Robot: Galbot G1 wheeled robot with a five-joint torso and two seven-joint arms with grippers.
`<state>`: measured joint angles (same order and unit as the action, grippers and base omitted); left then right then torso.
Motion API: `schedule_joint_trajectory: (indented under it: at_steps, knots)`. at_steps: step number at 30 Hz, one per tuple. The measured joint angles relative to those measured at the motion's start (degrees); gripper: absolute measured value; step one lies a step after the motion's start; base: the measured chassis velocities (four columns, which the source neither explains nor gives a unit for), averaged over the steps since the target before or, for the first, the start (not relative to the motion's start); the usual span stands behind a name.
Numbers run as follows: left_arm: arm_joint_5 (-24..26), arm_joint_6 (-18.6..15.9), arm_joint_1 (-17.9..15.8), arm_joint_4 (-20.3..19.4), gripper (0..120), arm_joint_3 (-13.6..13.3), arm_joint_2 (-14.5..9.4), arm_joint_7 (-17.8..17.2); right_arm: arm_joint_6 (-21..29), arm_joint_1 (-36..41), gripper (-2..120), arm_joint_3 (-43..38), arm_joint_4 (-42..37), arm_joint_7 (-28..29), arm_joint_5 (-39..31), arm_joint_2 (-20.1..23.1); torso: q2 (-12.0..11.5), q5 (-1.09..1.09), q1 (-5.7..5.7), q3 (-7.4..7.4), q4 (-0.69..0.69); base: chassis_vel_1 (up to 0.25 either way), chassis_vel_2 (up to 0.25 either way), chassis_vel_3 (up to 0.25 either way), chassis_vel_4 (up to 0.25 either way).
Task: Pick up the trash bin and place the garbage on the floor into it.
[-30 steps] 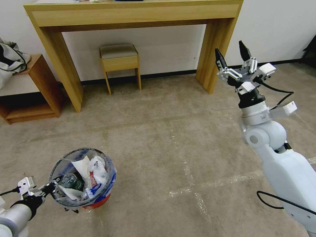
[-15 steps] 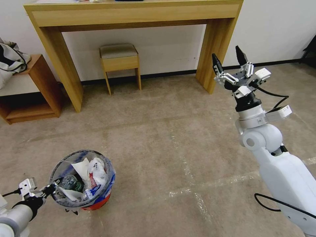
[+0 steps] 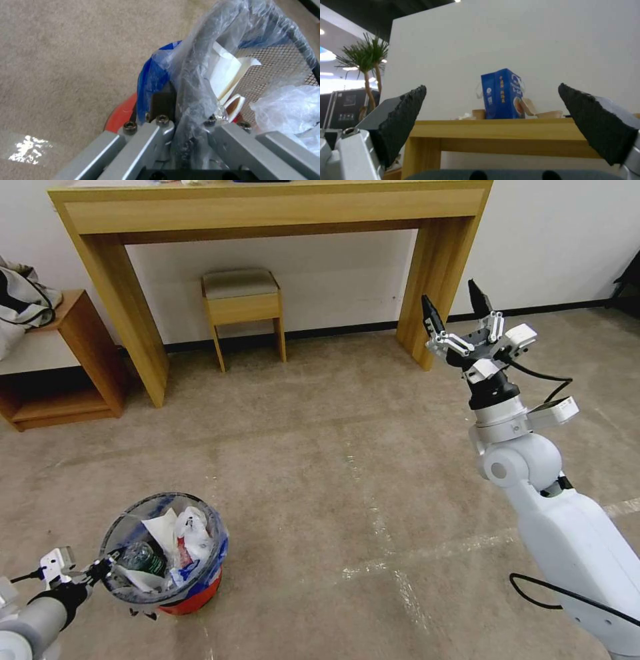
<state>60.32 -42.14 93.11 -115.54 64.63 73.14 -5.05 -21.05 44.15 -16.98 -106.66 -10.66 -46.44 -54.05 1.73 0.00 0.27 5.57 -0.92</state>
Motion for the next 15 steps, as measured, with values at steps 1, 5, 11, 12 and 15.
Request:
schedule_joint_trajectory:
  at_steps: [1,5,11,12,15]
  knots:
    - [0.0,0.0,0.0,0.0,1,0.0,0.0,0.0,0.0,0.0,100,0.0,0.0,0.0,0.0,0.0,0.0,0.0,0.0,0.0,0.0,0.0,0.0,0.0,0.0]
    - [-0.39,0.0,-0.5,1.35,1,-0.26,-0.09,0.01,-0.12,0.0,100,0.34,0.25,-0.01,0.2,-0.4,0.0,0.0,0.0,0.0,0.0,0.0,0.0,0.0,0.0]
    - [-1.45,0.01,-1.09,3.56,1,-0.68,-0.09,0.28,-0.56,-0.05,100,0.7,0.86,-0.09,0.5,-0.66,0.0,0.0,0.0,0.0,0.0,0.0,0.0,0.0,0.0]
    - [-1.79,0.0,-1.21,3.92,1,-0.81,-0.07,0.51,-0.65,-0.04,100,0.7,1.0,-0.12,0.52,-0.67,0.0,-0.01,0.0,0.0,0.01,0.0,0.0,0.0,0.0]
    - [-2.13,0.0,-1.59,4.39,1,-1.12,0.01,0.63,-0.84,0.02,100,0.73,1.3,-0.15,0.63,-0.71,0.0,0.0,0.0,0.0,0.0,0.0,0.0,0.0,0.0]
